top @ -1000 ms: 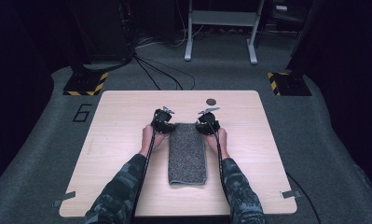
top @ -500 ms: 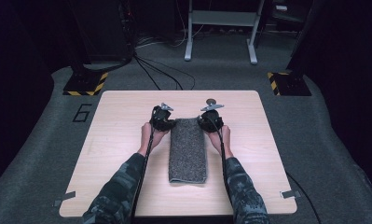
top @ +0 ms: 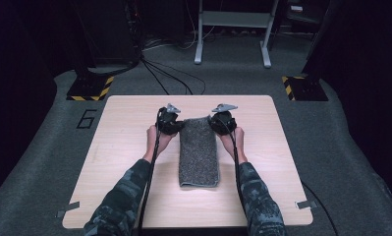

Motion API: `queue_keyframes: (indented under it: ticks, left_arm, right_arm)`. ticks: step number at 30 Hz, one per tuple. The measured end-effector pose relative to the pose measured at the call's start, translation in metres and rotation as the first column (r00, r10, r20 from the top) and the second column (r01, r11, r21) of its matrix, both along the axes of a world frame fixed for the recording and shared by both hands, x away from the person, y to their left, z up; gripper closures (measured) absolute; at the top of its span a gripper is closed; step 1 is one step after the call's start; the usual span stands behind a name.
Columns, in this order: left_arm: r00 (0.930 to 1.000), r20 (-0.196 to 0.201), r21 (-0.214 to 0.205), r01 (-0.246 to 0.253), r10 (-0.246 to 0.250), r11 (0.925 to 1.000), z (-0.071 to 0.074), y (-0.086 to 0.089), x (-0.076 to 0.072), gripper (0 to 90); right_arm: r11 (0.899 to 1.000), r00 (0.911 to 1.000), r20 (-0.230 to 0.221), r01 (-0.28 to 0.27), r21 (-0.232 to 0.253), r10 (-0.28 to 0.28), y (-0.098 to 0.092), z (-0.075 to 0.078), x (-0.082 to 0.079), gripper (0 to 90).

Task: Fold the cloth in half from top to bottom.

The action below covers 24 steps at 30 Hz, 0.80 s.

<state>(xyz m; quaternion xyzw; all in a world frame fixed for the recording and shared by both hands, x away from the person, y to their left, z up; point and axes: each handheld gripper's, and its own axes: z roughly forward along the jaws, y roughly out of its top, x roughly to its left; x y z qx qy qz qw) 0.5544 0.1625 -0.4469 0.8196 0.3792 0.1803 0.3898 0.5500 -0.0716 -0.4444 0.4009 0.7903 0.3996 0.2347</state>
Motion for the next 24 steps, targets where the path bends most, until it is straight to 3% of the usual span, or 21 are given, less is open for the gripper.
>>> queue_keyframes:
  ticks: [8,10,13,18,24]
  left_arm:
    - [0.9993,0.037,-0.037,-0.003,0.004,0.9993,0.016,0.004,-0.001,86.1]
    - [0.9980,0.063,-0.050,-0.007,0.011,0.9987,0.023,0.003,-0.003,86.0]
    - [0.9974,0.071,-0.039,0.011,-0.008,0.9992,0.026,0.002,-0.009,86.0]
    - [0.9949,0.093,-0.045,0.044,-0.040,0.9980,0.027,0.001,-0.024,86.0]
    - [0.9929,0.090,-0.043,0.081,-0.077,0.9957,0.024,0.000,-0.040,85.8]
  right_arm:
    - [1.000,0.9991,0.043,-0.003,0.023,0.002,0.000,0.014,-0.005,87.3]
    - [0.999,0.9983,0.059,-0.004,0.033,0.002,-0.002,0.020,-0.006,87.3]
    - [0.999,0.9965,0.083,-0.010,0.039,0.007,-0.004,0.026,-0.011,87.3]
    - [0.999,0.9927,0.116,-0.036,0.021,0.034,-0.009,0.028,-0.029,87.2]
    - [0.998,0.9902,0.128,-0.057,0.012,0.055,-0.015,0.021,-0.049,87.2]
